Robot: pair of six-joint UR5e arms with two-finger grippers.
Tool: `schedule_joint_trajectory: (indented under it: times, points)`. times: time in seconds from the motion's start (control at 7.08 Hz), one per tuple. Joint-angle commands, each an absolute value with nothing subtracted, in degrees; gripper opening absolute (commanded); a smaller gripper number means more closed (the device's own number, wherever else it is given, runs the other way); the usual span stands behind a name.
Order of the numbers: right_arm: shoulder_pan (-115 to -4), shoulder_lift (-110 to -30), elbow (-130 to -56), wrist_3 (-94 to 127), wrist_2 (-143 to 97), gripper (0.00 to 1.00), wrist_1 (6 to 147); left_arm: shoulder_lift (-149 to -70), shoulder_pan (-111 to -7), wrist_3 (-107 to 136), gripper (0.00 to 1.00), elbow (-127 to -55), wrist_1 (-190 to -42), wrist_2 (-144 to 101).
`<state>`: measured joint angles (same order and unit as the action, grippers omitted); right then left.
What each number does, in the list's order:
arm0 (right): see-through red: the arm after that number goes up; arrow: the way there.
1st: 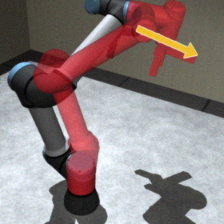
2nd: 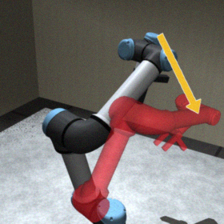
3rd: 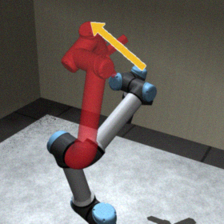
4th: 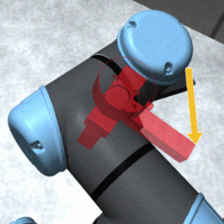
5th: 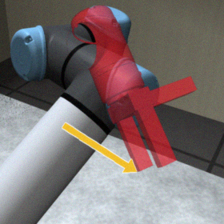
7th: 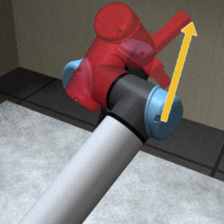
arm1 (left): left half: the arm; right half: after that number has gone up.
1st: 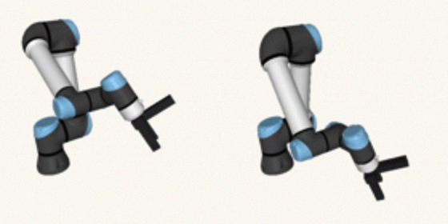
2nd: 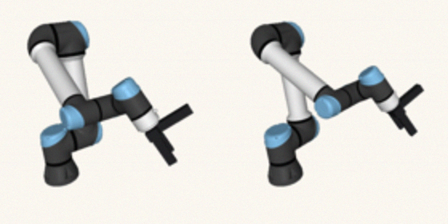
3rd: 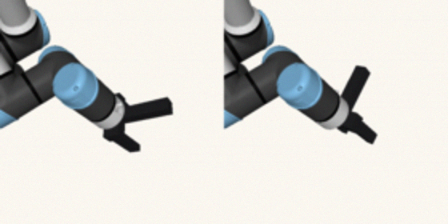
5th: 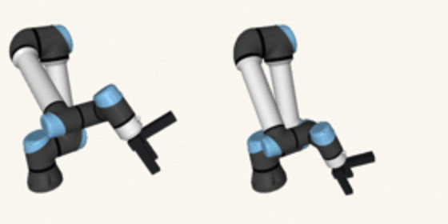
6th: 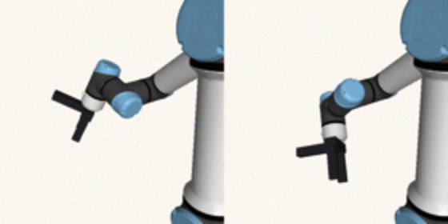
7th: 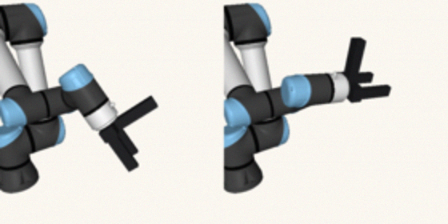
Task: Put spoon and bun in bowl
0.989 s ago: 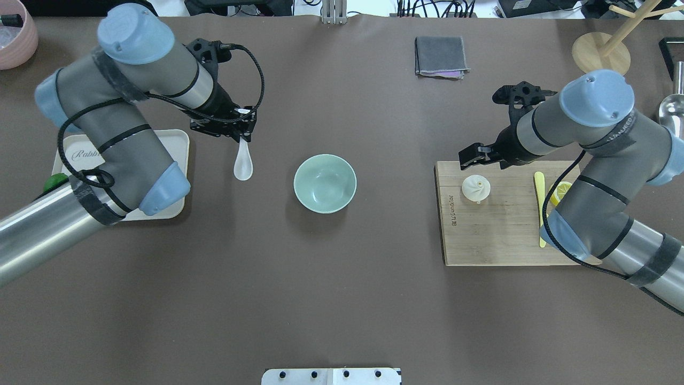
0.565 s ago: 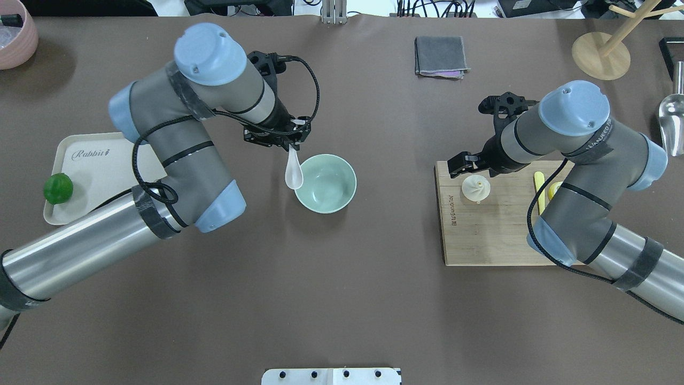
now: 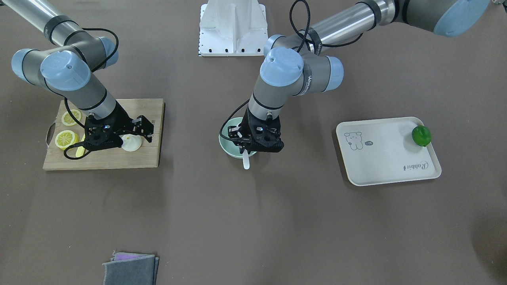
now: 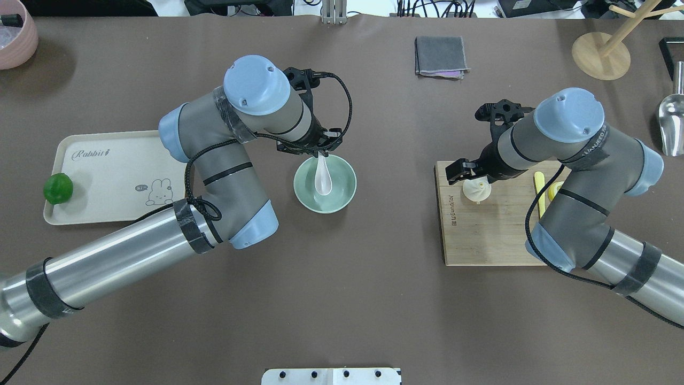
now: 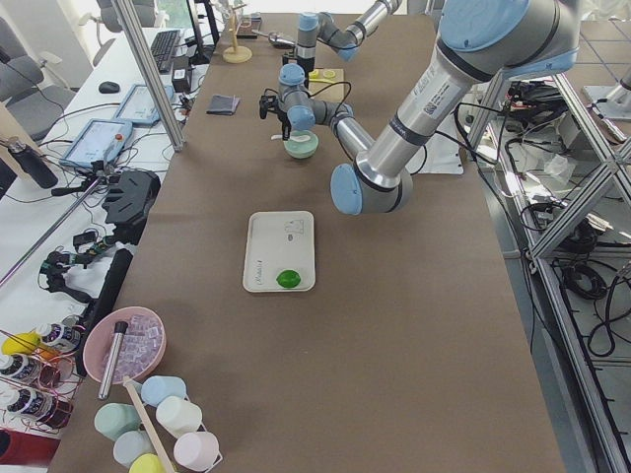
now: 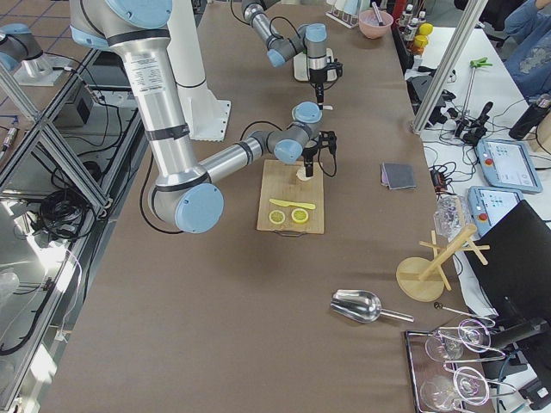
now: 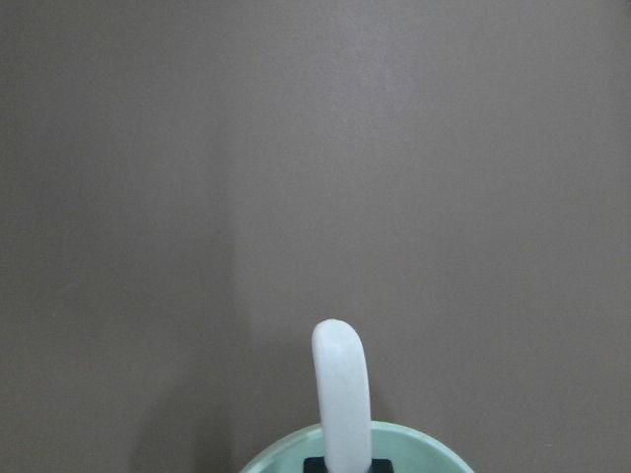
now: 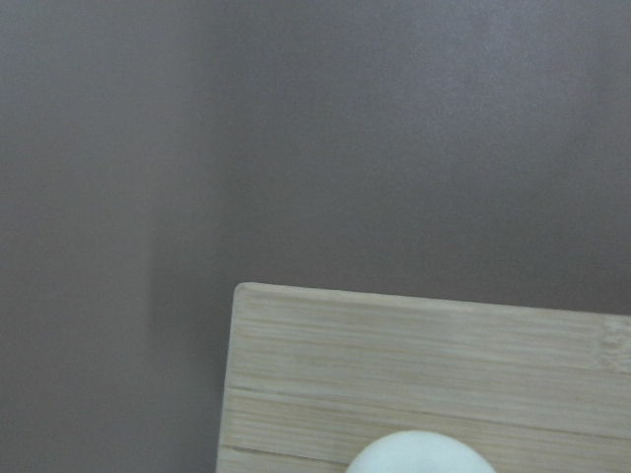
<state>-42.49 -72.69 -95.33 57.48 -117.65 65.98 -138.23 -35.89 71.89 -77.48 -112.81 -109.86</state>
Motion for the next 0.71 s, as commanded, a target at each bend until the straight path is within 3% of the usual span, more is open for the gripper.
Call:
schedule_joint_trajectory:
  times: [0.0,0.14,0.28,0.42,0.57]
  points:
    - [-42.5,-73.2,-95.0,57.2,-117.5,0.89,66.3,-138.4,-35.9,71.9,0.08,-76.4,-114.6,-107.9]
    - [-42.7,-73.6,-95.1,57.2,-117.5,0.68,66.3,-138.5,-35.9,71.9,0.71,-76.4,-114.7,-107.9]
    - [-42.7,-74.0,-95.0,57.2,-116.9,0.36,66.3,-138.5,-35.8,72.0,0.97,-76.3,-114.7,-107.8]
    - [-42.7,-74.3,-95.4,57.2,-116.9,0.00,66.3,-138.5,-35.8,72.0,0.97,-76.3,-114.7,-107.8]
    - [-42.7,-74.3,-95.4,57.2,-117.2,0.00,66.3,-138.6,-35.8,72.0,0.97,-76.4,-114.7,-107.8]
